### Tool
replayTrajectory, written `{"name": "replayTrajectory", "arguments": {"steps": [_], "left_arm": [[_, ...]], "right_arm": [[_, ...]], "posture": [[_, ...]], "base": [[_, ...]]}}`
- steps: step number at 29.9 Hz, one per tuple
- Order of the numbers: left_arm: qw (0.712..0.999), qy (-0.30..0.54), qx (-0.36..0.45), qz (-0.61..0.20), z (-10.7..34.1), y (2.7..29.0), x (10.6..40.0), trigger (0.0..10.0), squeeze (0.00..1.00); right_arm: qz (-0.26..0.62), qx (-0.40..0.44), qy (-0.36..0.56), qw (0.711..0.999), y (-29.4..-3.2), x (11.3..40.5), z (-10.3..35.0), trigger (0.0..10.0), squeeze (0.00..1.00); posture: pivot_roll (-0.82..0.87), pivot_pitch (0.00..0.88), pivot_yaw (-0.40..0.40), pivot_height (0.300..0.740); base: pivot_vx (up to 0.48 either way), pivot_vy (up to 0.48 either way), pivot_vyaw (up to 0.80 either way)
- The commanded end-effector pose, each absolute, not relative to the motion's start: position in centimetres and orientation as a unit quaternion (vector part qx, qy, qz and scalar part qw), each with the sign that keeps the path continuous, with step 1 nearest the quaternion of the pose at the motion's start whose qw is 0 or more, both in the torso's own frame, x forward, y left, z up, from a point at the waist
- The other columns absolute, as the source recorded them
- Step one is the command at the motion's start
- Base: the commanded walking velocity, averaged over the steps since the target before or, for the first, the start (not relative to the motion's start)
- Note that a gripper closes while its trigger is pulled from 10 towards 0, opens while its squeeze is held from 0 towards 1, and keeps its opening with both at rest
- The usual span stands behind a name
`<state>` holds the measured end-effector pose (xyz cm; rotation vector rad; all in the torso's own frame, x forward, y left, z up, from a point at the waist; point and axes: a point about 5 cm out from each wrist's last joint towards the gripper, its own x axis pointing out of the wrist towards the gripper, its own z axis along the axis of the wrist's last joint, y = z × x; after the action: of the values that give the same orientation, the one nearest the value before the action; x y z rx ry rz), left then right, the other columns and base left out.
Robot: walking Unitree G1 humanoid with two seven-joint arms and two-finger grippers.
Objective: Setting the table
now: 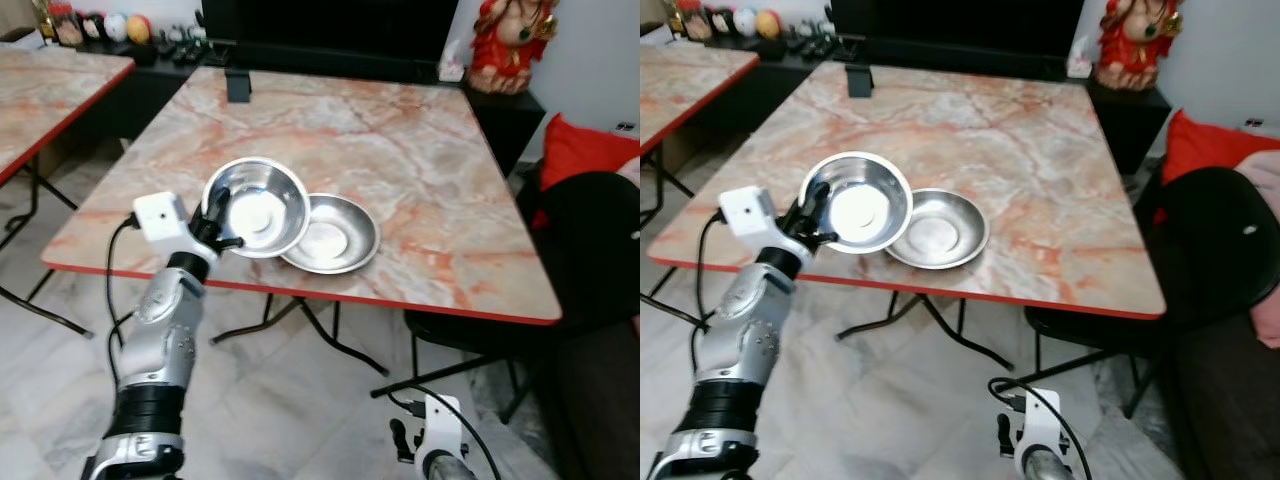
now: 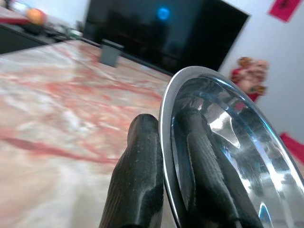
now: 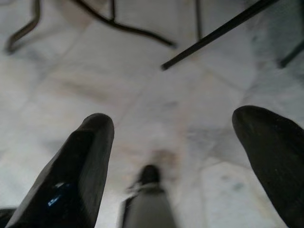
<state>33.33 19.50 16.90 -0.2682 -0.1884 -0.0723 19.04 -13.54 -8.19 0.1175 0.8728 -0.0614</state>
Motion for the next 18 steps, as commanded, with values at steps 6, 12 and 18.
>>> {"name": "replayTrajectory", "arguments": {"steps": [6, 12, 18], "left_arm": [[0.991, -0.092, -0.083, -0.053, 17.4, 19.8, 33.5, 10.0, 0.00], [0.992, -0.088, -0.078, -0.039, 17.4, 20.8, 33.5, 10.0, 0.00], [0.990, -0.092, -0.102, -0.045, 17.5, 20.6, 33.5, 10.0, 0.00]], "right_arm": [[-0.035, 0.050, 0.424, 0.904, -14.3, 19.1, -8.2, 10.0, 0.00], [-0.034, 0.051, 0.423, 0.904, -14.3, 19.1, -8.2, 10.0, 0.00], [-0.035, 0.051, 0.422, 0.904, -14.3, 19.2, -8.1, 10.0, 0.00]], "posture": [[-0.01, 0.021, -0.055, 0.740], [0.00, 0.025, -0.056, 0.740], [0.00, 0.028, -0.055, 0.740]], "base": [[0.000, -0.047, 0.00], [0.000, 0.000, 0.00], [0.000, 0.000, 0.00]]}}
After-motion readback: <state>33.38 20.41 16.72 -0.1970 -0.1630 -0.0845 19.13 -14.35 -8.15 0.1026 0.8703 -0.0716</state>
